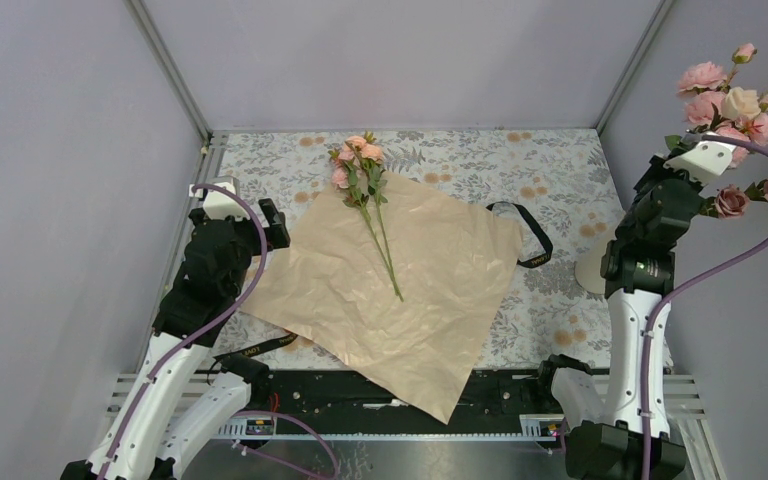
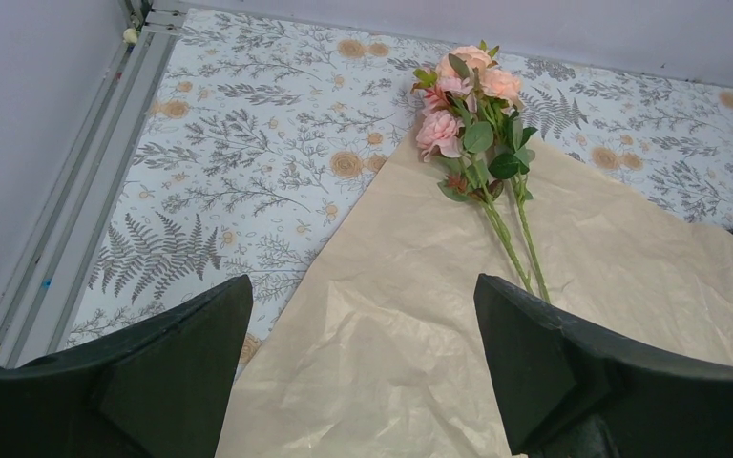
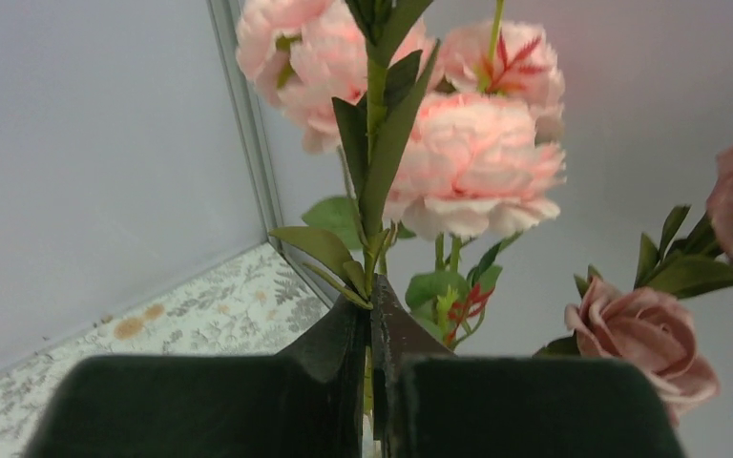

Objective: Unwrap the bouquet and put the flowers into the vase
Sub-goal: Insert the fake flower into the vase.

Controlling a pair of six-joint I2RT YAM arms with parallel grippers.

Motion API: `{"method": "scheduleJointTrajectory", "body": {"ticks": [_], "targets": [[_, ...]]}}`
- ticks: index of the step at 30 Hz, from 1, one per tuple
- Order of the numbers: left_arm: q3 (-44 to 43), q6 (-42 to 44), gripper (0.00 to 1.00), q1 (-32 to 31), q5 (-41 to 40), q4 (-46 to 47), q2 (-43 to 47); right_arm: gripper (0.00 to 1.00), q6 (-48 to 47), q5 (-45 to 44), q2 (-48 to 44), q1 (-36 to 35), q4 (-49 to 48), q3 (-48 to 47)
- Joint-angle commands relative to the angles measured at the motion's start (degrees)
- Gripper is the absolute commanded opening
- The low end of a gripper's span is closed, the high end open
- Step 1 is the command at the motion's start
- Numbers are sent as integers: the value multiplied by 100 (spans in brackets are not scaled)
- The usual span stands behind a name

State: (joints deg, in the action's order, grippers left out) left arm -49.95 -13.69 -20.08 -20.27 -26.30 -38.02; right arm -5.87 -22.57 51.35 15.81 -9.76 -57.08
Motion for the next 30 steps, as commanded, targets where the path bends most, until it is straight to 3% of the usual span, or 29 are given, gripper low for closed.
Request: {"method": "scheduleJointTrajectory", "body": {"ticks": [1, 21, 25, 30], "targets": [[73, 43, 95, -16, -76, 310, -34, 0, 71, -312, -181, 27, -303, 297], [100, 51, 95, -14, -168, 310, -174, 4, 780, -883, -348, 27, -384, 1391], [100, 52, 95, -14, -160, 310, -197, 9, 784, -890, -426, 27, -394, 1468], [100, 60, 95, -10, -158, 309, -190, 23, 868, -840, -483, 27, -336, 1485]]}}
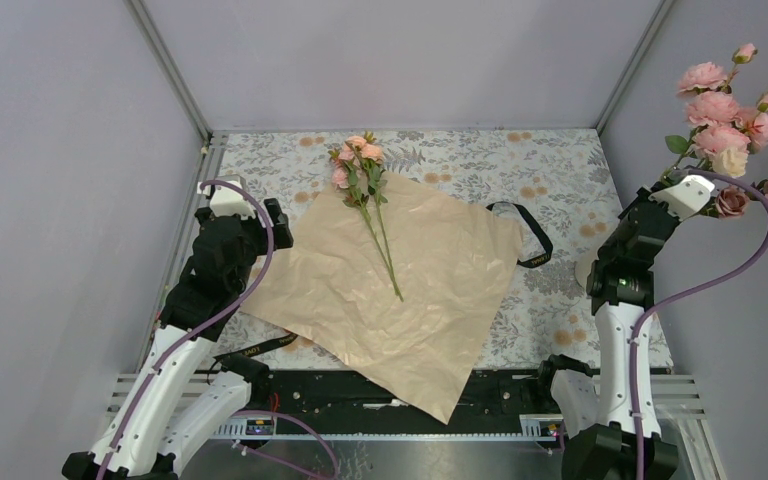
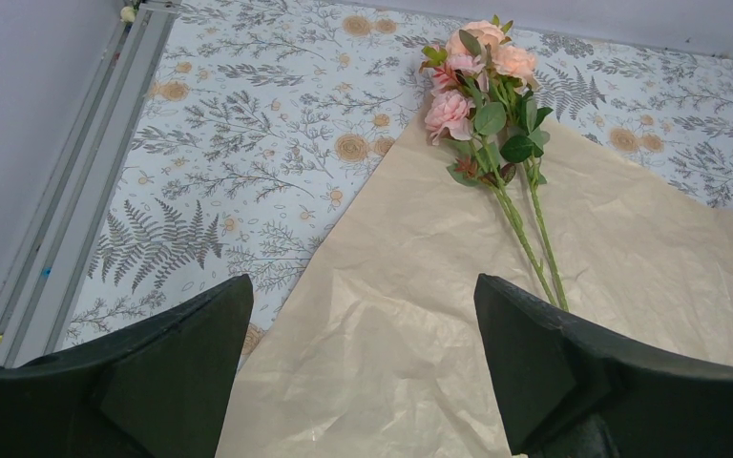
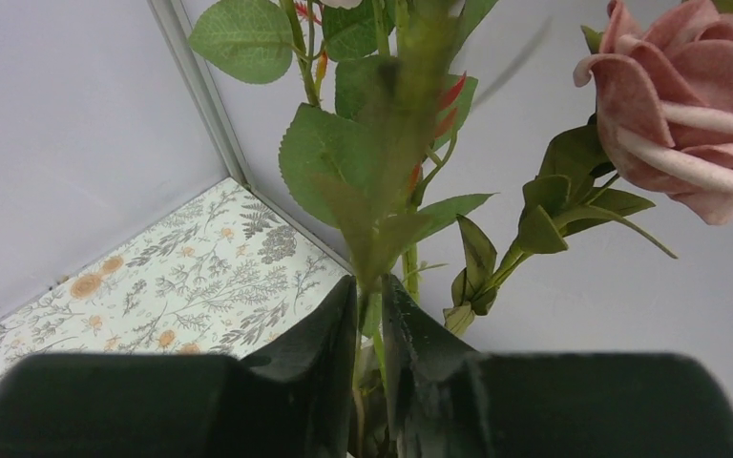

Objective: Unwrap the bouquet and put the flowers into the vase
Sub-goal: Insert the fake flower into the vase.

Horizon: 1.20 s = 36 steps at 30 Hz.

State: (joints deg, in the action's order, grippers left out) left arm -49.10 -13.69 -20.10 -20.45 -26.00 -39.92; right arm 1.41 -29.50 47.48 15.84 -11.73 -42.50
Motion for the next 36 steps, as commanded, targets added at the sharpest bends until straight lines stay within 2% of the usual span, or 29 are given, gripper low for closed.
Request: {"method": "scheduleJointTrajectory", "body": {"ticks": [1, 10, 25, 30, 36], "targets": [[10, 60, 95, -5, -151, 279, -2, 27, 173, -138, -119, 25, -115, 38], [6, 60, 95, -7, -133, 280, 2, 49, 311, 166, -425, 25, 161, 94], [6, 51, 96, -7, -117, 271, -10, 65, 982, 1051, -1142, 25, 1129, 106], [15, -28, 95, -12, -84, 280, -88, 68, 1198, 1873, -1375, 25, 1986, -220], [-312, -517, 93, -12, 399, -17, -536, 69, 1548, 3475, -1230, 25, 2757, -669]]}}
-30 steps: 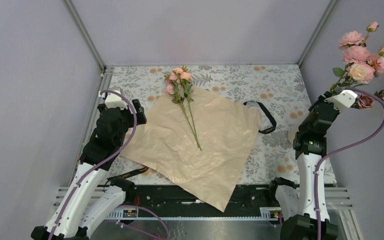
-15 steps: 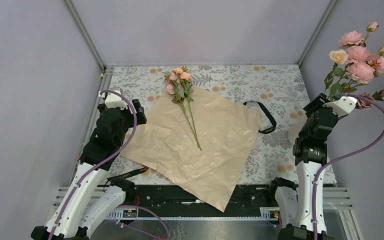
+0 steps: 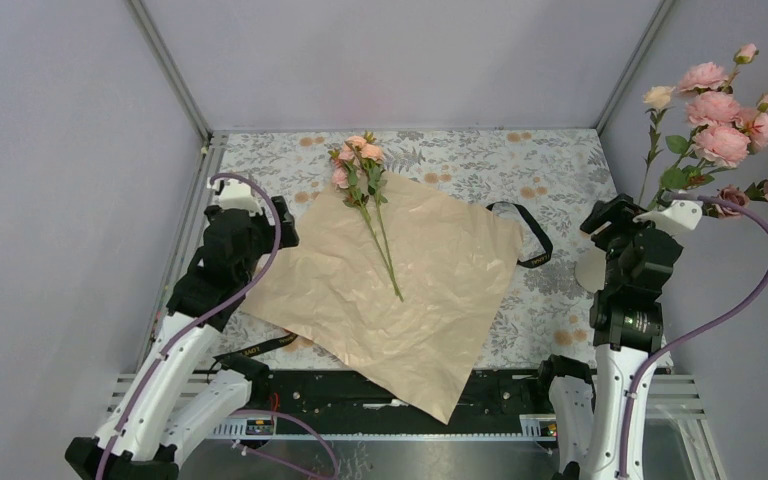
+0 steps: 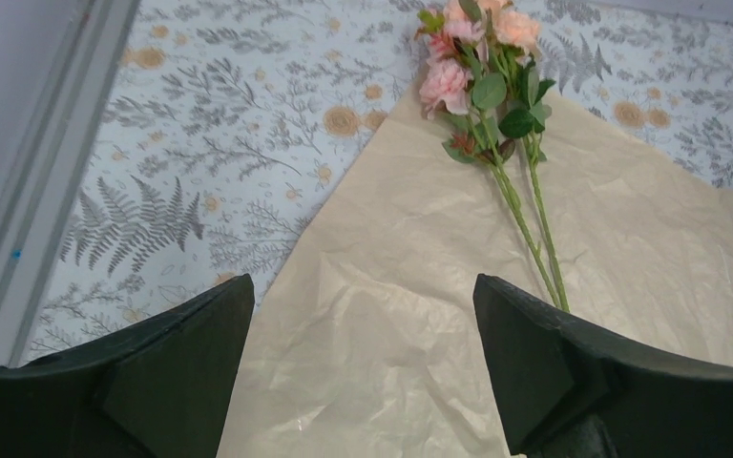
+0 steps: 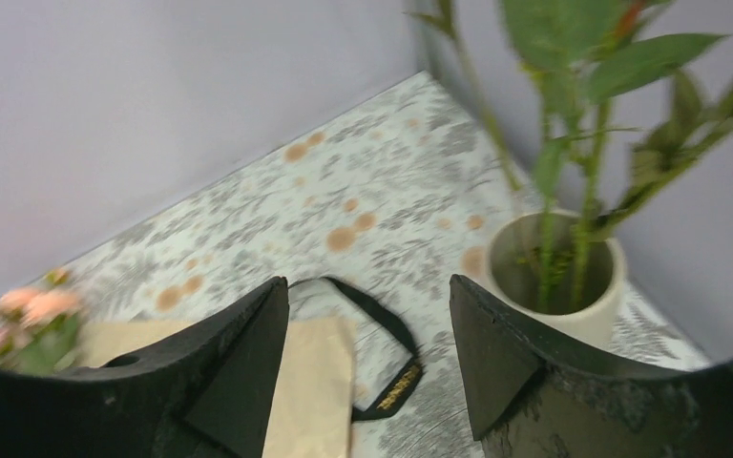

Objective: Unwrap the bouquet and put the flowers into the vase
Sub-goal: Insert the fake flower into the vase.

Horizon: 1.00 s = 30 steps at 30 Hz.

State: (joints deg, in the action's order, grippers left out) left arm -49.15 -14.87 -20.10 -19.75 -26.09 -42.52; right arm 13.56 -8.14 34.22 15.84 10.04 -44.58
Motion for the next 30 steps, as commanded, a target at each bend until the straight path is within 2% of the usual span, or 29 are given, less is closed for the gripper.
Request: {"method": "scheduleJointTrajectory", "body": {"ticks": [1, 6, 12, 17, 21, 30], "targets": [[-374, -548, 93, -12, 453, -51, -340, 69, 393, 1574, 160, 25, 694, -524], [-241, -1658, 92, -18, 1178, 284, -717, 68, 648, 2373, 392, 16, 1028, -611], [570, -3084, 85, -146, 2115, 1702, -1589, 64, 1062, 3023, 435, -25, 899, -272], [726, -3480, 80, -632, 2045, 2561, -2686, 64, 1042, 3106, 420, -62, 986, -226], [691, -3904, 72, -772, 2321, 3243, -3673, 63, 1068, 3192, 397, -78, 1024, -258], [581, -4305, 56, -1006, 2522, 4096, -4999, 63, 1025, 3218, 442, -96, 1131, -418]]}}
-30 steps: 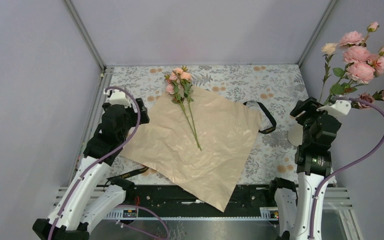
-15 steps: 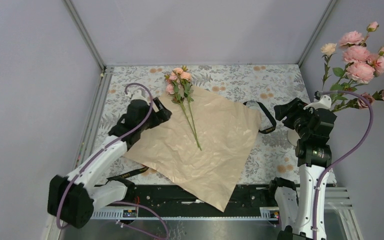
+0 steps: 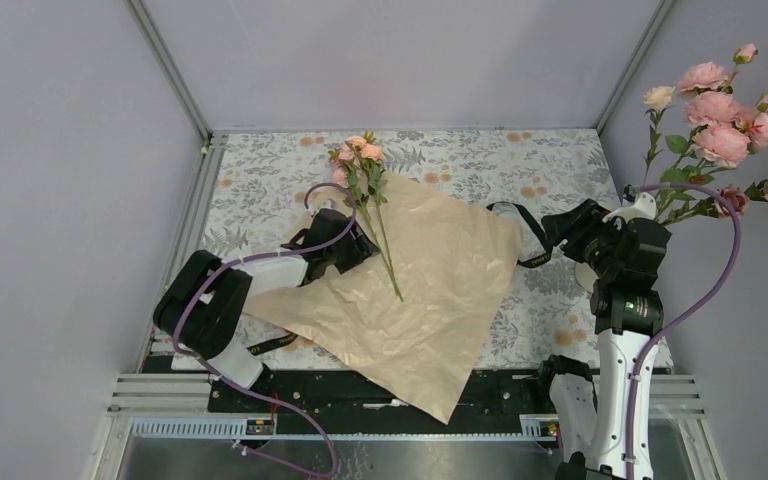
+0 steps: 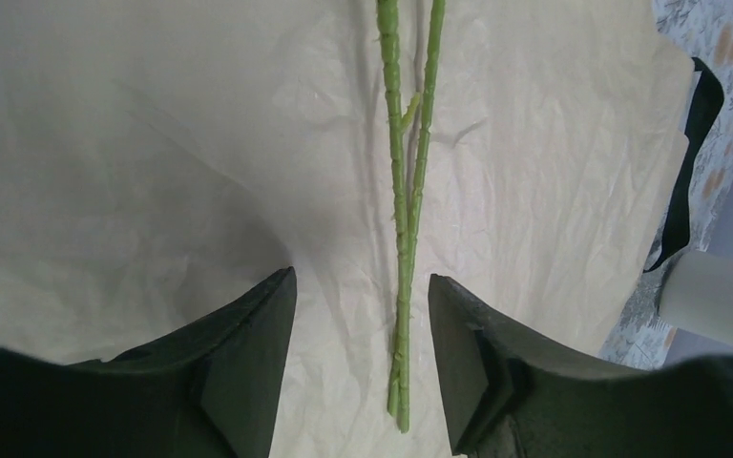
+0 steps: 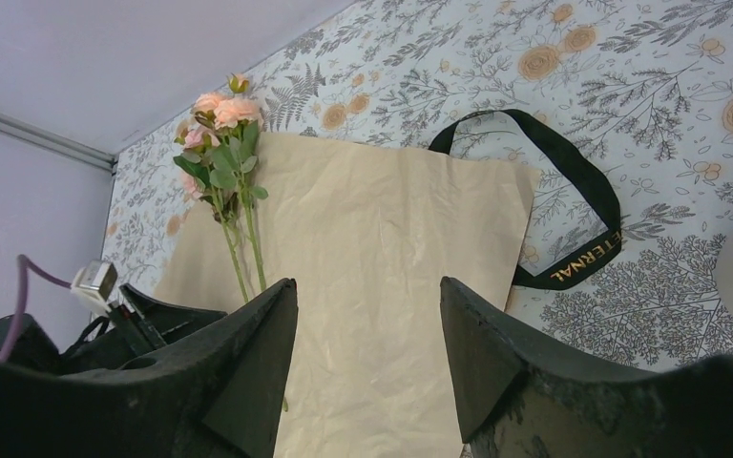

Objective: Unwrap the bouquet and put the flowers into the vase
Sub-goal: Insert the fake flower into the vase.

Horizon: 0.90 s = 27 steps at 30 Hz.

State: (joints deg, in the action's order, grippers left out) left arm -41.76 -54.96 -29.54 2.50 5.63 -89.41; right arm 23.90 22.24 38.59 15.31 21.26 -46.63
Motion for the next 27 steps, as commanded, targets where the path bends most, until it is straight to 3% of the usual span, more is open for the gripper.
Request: {"method": "scheduleJointTrajectory", "body": {"ticks": [1, 27], "targets": [[-169, -304, 55, -85, 294, 975, -384, 63, -9, 184, 11, -45, 13, -227], [-360, -523, 27, -245, 280, 1142, -1030, 62, -29, 192, 62, -45, 17, -162]]}}
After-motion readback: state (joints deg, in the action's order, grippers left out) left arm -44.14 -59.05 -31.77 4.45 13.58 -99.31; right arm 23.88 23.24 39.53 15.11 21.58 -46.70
